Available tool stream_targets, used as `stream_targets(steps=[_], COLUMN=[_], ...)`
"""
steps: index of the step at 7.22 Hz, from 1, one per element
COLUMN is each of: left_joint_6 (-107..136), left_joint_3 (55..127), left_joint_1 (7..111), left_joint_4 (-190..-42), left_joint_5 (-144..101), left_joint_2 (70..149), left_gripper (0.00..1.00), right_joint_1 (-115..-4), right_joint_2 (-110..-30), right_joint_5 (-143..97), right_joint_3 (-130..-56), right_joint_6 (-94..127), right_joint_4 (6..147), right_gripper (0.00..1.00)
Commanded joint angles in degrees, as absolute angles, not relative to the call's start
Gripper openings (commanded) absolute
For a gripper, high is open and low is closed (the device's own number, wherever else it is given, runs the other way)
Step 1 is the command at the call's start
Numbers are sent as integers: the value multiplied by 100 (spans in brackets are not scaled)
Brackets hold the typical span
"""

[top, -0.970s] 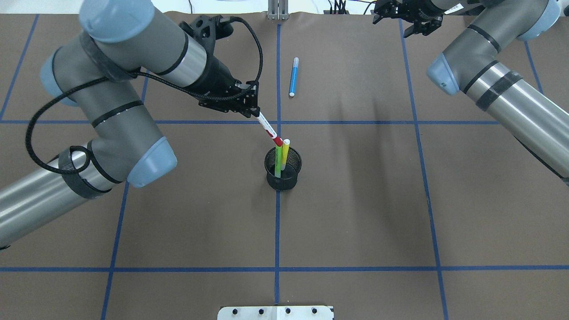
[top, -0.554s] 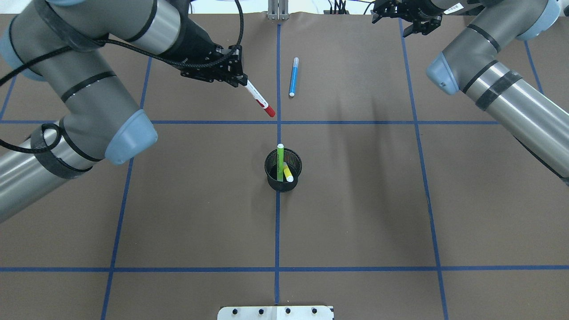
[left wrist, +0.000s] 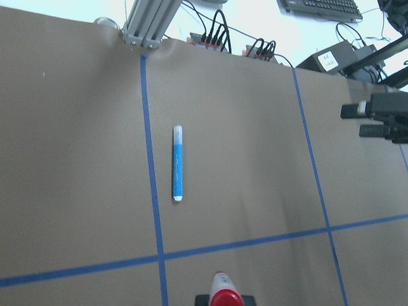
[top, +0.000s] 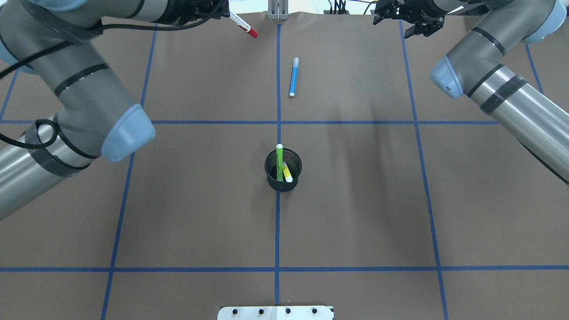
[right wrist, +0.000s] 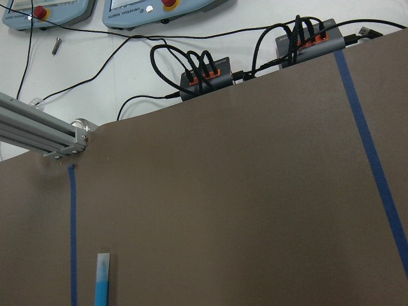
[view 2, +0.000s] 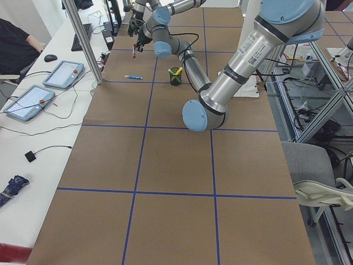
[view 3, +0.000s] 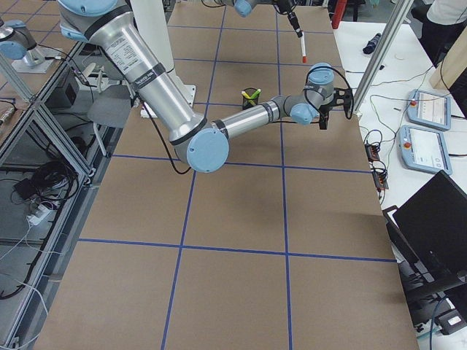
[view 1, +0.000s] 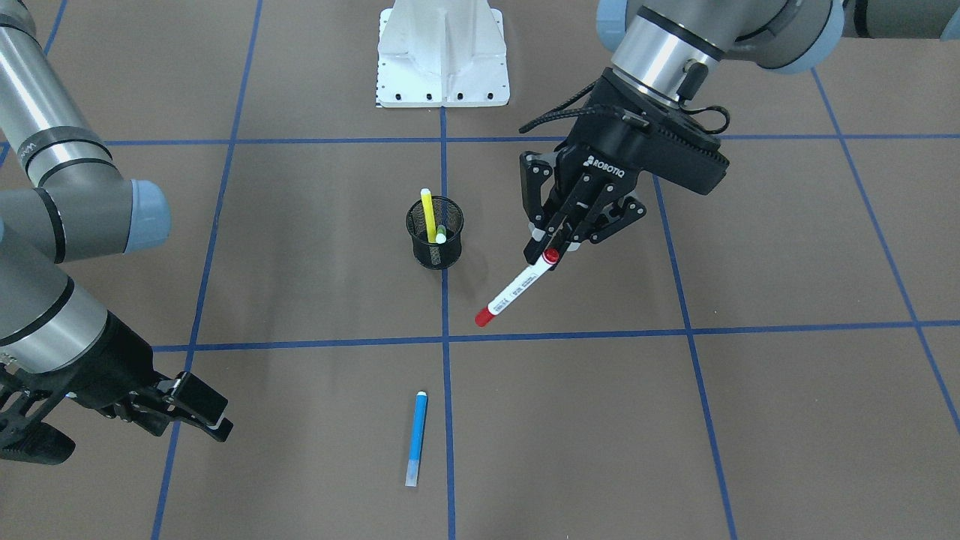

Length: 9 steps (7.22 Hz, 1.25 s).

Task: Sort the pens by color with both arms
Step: 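Lift the red-capped marker out and carry it farther from the robot, then lower the red-capped marker beside the blue marker and open the left gripper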

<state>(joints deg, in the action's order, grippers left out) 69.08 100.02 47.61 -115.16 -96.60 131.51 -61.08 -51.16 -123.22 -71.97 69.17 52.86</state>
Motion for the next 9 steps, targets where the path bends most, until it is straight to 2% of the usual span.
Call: stream_targets(steps=[1,3,5,6,9], left_joint_6=[6917,6891,6908,6917,7400], left_joint_3=[9487,8695,8168,7721,6901], left_joint_1=[3461,3016,2796,2638,2409], left_joint_4=[-12247,-13163,-13175,-13184,-13184], left_joint_5=[-6396,-5025,-3715,-3204,-2971], left_joint_2=[13157,13192,13271,13559,13772], left_gripper=[0,0,0,0,0], right_joint_1=[-6108,-6143,-6161,-6161,-6161], right_joint_2=[-5124,-5150,-5159,-5150,-5168], right_joint_5=[-12331,-12349,-12340,-12340,-12331], right_joint_3=[-7216,-7225,-7225,-7225,-7268], right_joint_6=[6917,6917,6917,6926,6926], right_joint_4=[5274,5265,5265,5265,5282], right_gripper=[100,100,100,100,100])
